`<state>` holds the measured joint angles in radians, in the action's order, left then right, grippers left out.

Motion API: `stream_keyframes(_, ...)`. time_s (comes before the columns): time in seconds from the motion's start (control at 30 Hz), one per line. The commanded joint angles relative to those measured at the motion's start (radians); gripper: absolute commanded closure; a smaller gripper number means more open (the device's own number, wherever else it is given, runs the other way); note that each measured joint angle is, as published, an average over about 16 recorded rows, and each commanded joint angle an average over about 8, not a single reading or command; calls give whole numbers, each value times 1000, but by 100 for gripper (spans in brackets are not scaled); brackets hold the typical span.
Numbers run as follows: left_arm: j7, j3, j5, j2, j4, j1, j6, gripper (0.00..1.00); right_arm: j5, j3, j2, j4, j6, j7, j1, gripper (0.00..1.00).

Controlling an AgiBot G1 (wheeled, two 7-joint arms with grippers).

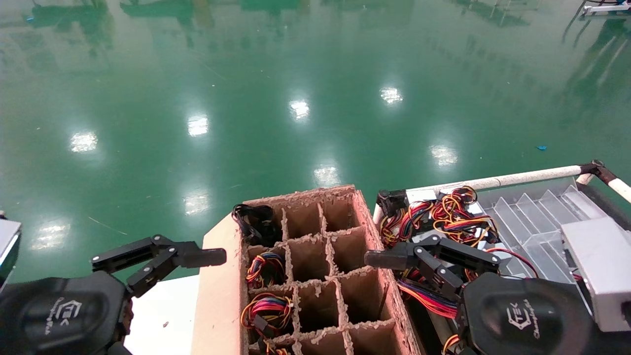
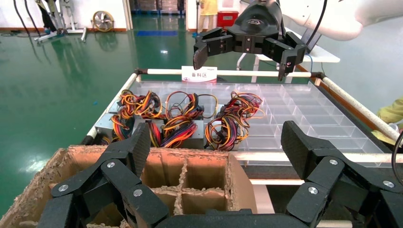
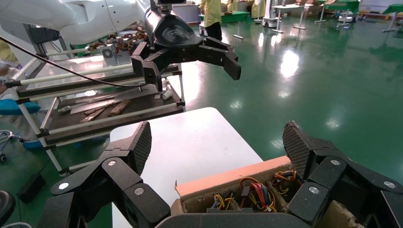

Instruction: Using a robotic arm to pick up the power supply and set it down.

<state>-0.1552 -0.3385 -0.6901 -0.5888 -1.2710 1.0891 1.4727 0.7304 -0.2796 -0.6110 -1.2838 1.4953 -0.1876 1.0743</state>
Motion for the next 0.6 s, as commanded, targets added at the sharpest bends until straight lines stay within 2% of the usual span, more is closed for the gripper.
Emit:
stream_keyframes(0.03, 0, 0, 0, 0, 0, 0, 0, 0, 0, 0, 0, 0, 0, 0, 0, 0)
stream_keyframes(0.23, 0, 0, 0, 0, 0, 0, 0, 1, 0, 0, 0, 0, 0, 0, 0, 0)
stream_keyframes(0.3, 0, 0, 0, 0, 0, 0, 0, 8, 0, 0, 0, 0, 0, 0, 0, 0)
stream_keyframes(0.5, 0, 0, 0, 0, 0, 0, 0, 82, 0, 0, 0, 0, 0, 0, 0, 0)
stream_keyframes(0.57, 0, 0, 0, 0, 0, 0, 0, 100, 0, 0, 0, 0, 0, 0, 0, 0)
stream_keyframes(0.6, 0, 0, 0, 0, 0, 0, 0, 100, 0, 0, 0, 0, 0, 0, 0, 0)
